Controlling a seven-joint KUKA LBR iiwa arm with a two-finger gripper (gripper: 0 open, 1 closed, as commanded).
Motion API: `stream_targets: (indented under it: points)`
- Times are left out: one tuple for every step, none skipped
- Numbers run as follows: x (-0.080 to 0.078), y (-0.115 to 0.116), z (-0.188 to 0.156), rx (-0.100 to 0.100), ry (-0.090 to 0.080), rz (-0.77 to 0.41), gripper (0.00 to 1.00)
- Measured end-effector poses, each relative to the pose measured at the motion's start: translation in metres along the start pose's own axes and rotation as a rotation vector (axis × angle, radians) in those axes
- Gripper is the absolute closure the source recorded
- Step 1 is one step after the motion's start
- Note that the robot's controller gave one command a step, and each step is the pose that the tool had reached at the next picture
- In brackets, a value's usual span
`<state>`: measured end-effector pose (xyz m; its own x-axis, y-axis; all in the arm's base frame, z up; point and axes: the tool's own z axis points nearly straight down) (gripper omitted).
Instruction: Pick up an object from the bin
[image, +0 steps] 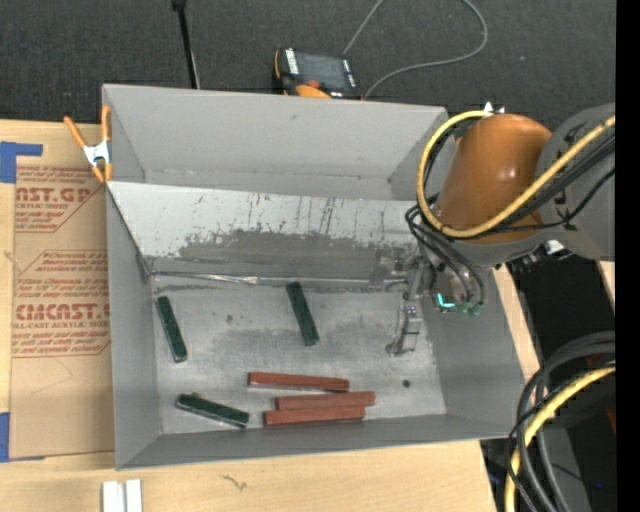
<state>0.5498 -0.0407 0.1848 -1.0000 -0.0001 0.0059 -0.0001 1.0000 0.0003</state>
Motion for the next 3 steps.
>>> stream_targets:
  points:
    - [0.063,0.052,0.12,-0.002,0.003,0.043,0.0]
    - [0.059,0.051,0.115,-0.001,-0.007,0.045,1.0]
    - [0.027,0.056,-0.049,-0.001,-0.016,0.005,1.0]
